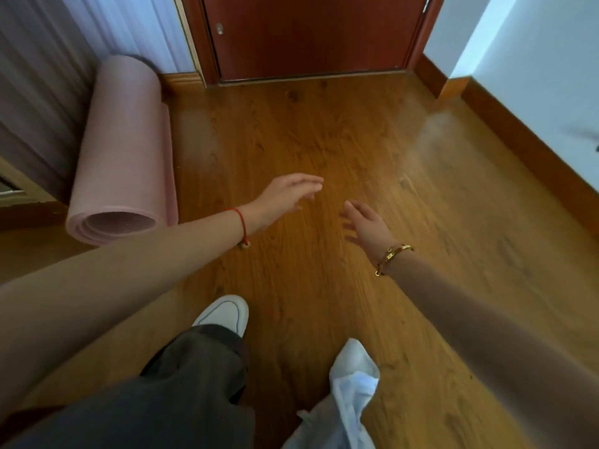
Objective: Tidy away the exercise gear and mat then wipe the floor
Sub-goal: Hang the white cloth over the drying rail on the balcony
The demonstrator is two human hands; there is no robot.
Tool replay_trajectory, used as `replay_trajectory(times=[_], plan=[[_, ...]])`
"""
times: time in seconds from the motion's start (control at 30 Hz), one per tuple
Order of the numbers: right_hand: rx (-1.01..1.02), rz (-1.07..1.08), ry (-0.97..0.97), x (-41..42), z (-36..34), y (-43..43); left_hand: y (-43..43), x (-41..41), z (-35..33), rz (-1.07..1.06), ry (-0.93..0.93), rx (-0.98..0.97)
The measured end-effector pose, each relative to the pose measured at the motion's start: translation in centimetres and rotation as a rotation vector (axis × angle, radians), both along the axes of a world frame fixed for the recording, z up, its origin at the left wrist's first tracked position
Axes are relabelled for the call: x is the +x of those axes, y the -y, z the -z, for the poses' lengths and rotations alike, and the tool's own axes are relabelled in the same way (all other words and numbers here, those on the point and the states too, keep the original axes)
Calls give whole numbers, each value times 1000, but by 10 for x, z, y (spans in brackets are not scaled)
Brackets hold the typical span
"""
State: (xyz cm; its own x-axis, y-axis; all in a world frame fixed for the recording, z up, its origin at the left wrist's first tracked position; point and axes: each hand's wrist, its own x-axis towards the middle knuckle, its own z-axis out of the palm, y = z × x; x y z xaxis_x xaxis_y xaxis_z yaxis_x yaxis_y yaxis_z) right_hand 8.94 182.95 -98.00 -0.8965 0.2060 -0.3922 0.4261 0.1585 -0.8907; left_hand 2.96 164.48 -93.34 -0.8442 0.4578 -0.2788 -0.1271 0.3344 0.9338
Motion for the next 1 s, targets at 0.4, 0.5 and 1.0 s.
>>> replay_trajectory(times=[0.4, 0.5, 1.0], plan=[[53, 45, 94, 120, 35, -45, -78, 94, 90, 540, 119, -402], [148, 28, 147, 142, 54, -47, -84, 108, 116, 711, 82, -482], [224, -670, 509, 204, 77, -27, -97, 140, 172, 951, -291, -743]])
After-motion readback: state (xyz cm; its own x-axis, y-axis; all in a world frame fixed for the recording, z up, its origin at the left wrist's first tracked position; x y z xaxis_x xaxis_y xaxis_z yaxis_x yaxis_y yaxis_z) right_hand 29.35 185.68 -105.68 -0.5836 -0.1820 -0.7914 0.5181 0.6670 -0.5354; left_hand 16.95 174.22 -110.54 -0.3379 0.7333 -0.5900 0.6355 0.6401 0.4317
